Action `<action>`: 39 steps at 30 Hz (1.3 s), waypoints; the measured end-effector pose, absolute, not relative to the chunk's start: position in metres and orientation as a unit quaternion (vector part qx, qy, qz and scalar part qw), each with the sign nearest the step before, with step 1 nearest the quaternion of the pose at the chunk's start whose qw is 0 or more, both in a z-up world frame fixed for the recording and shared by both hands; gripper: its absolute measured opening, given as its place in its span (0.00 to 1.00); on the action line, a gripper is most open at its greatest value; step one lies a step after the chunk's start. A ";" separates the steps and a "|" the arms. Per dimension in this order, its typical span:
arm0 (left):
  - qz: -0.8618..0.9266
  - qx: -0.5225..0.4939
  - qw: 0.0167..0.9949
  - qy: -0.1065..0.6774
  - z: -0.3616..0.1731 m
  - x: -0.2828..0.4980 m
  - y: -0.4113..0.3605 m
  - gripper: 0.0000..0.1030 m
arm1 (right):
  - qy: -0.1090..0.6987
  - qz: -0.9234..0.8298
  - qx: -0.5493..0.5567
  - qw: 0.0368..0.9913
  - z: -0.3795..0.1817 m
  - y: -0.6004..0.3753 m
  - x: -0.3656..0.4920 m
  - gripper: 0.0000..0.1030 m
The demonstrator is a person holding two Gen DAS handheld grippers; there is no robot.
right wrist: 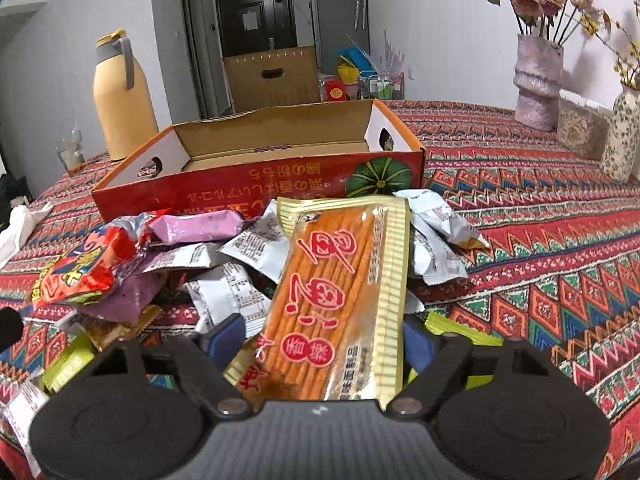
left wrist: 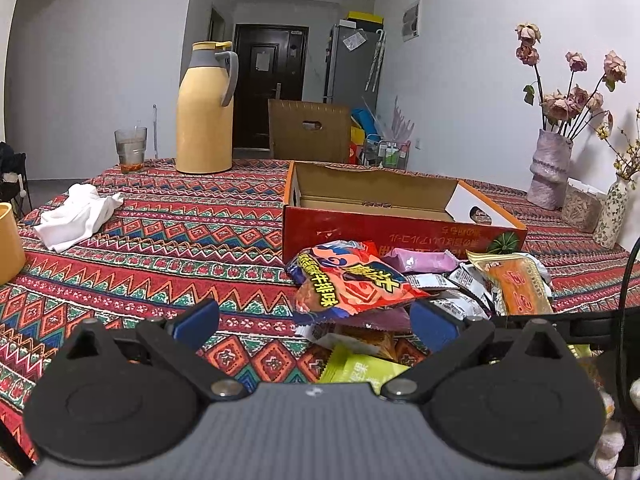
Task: Organize snacks
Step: 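Grasp the orange stick-snack pack with the right tool while the left tool grasps the blue-orange chip bag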
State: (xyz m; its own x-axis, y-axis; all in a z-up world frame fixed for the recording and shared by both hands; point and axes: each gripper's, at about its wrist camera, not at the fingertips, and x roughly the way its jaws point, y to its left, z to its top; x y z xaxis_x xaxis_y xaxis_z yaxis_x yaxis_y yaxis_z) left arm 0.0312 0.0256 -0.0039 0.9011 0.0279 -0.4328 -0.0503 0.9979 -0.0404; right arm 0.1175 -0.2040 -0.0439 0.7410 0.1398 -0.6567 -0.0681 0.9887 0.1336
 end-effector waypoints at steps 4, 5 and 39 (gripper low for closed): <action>0.017 -0.033 0.974 0.223 -0.002 0.032 0.026 1.00 | 0.359 0.066 0.048 0.930 -0.046 -0.203 0.114 0.56; 0.017 -0.033 0.974 0.223 -0.001 0.032 0.026 1.00 | 0.359 0.068 0.048 0.930 -0.046 -0.203 0.113 0.52; 0.037 0.000 0.884 0.467 -0.005 0.196 0.006 0.90 | 0.286 0.094 0.099 0.949 -0.017 -0.265 0.145 0.34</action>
